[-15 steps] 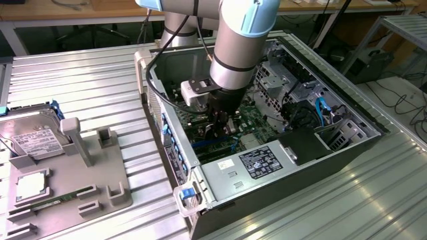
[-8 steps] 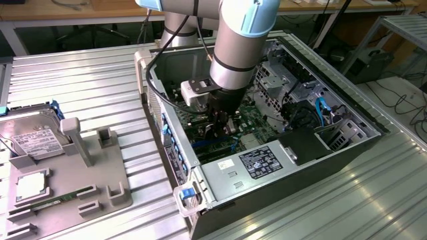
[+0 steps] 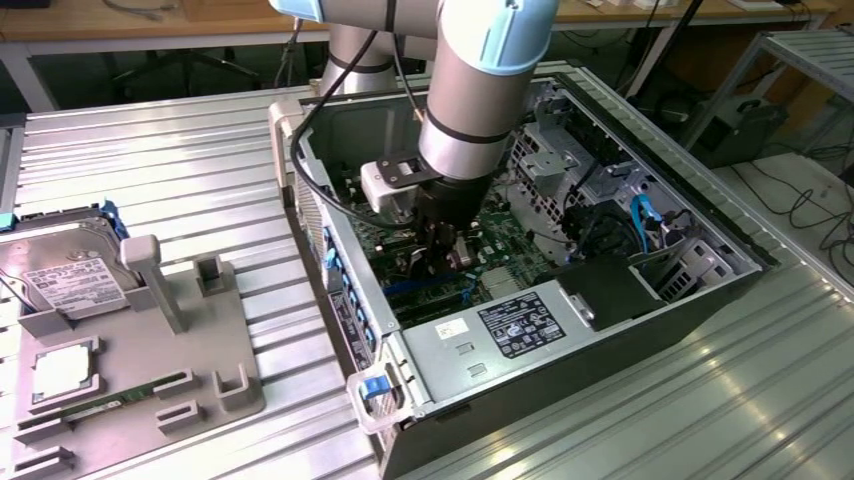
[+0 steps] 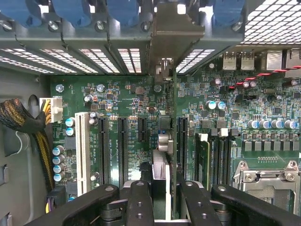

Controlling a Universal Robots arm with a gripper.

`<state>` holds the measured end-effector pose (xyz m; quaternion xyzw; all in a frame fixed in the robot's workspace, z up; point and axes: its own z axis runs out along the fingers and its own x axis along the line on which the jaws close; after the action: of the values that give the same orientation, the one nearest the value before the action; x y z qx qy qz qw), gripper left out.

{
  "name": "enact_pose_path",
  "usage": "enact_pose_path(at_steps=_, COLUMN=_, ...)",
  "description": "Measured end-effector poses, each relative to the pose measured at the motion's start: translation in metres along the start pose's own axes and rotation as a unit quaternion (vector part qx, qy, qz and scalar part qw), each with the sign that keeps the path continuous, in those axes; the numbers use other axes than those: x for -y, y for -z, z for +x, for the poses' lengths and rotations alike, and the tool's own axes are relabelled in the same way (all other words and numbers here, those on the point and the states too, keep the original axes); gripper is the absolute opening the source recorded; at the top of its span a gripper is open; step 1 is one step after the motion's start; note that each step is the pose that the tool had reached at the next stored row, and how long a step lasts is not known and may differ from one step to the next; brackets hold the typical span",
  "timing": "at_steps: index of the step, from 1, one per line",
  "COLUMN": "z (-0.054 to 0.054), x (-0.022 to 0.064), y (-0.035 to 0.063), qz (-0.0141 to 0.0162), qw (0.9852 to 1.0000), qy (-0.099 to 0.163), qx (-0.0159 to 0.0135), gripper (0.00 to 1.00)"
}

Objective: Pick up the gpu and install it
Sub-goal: 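Insert the gpu into the slot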

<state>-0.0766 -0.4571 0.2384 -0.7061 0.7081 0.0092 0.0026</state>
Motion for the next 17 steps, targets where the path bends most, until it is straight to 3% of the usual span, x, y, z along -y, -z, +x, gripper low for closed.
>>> enact_pose_path(at_steps=3, z=0.0001, x=-0.0006, y=-0.0013, qz=0.0014, qw=1.0, qy=0.0, qx=0.0001, gripper=0.28)
enact_pose_path(at_steps=17, z=0.0001, x=-0.0005, y=-0.008, qz=0.0014, qw=1.0, qy=0.0, qx=0.0, gripper=0.28)
